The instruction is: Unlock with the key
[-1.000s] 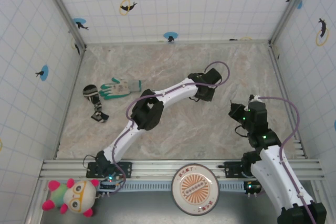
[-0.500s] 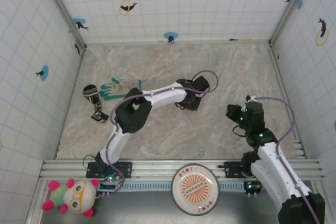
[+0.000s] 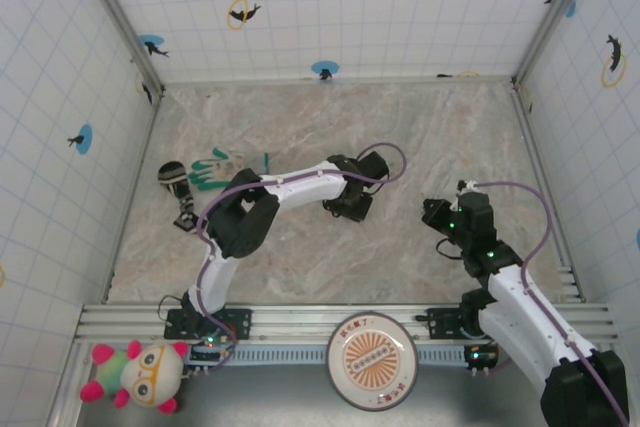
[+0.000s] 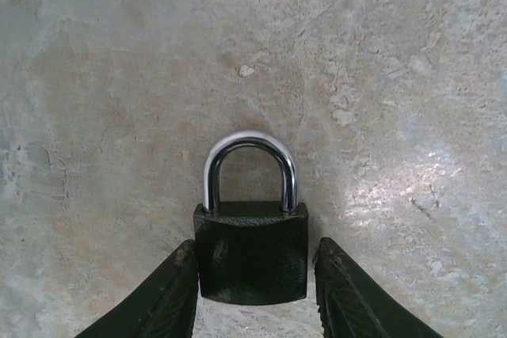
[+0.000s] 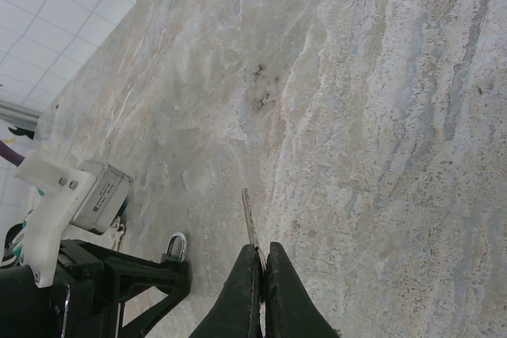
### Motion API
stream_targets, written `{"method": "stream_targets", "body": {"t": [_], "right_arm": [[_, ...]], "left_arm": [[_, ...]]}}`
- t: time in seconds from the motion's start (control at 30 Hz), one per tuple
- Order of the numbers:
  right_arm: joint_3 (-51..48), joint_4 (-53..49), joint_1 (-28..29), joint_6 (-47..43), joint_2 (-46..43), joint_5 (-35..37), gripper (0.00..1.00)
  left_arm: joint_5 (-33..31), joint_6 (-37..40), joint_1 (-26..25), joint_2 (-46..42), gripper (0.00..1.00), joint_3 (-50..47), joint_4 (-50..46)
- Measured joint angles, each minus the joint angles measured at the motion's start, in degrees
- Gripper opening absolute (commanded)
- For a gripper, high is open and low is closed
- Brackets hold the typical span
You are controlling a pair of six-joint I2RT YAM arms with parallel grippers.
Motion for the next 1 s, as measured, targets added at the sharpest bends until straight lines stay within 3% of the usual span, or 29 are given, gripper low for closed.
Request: {"method": "stream_targets", "body": {"t": [0.37,1.0], "right_arm": [[-0.02,0.68,0.04,0.79,-0.04,0.74,0.0],[-0.39,2.75,0.24,1.46,0.79,1.36,0.0]], "left_arm": [[1.11,1.22,0.0,2.01,0.39,2.95,-2.82],[4.57,1.31,1.64,1.62,0.2,1.73,-1.2]]}}
